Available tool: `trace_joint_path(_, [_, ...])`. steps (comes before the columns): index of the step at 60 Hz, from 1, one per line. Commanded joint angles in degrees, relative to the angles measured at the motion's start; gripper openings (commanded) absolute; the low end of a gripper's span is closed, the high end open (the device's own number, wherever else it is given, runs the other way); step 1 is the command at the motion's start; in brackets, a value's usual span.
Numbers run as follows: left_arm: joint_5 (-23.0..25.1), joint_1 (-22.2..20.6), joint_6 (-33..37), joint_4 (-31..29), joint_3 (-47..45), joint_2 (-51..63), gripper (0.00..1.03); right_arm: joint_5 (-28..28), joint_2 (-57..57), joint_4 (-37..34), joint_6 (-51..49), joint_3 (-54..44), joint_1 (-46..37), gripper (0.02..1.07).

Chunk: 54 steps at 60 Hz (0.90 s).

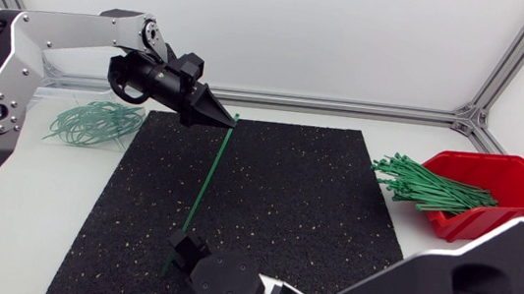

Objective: Take a green cable tie from the red box, thread the tail through the head to close it, then place it in the transparent bin on the left.

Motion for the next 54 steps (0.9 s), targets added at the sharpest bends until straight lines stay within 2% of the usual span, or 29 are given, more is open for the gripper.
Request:
trace_joint_path(1, [0.2,0.1,0.9,-1.2,1.6,1.5,0.03,-1.1,3.3,-0.5,1.0,1.2,1.3,0.28])
trace_joint_path(29, [0.2,-0.1,0.9,-1.2,1.8,1.6,0.03,-0.6,3.4,-0.6,0.7,1.2,2.0,0.2])
trace_joint_path(54, [0.2,-0.2,0.9,-1.2,2.0,1.6,0.03,0.0,2.5,-0.7,0.7,0.1,3.6,0.2])
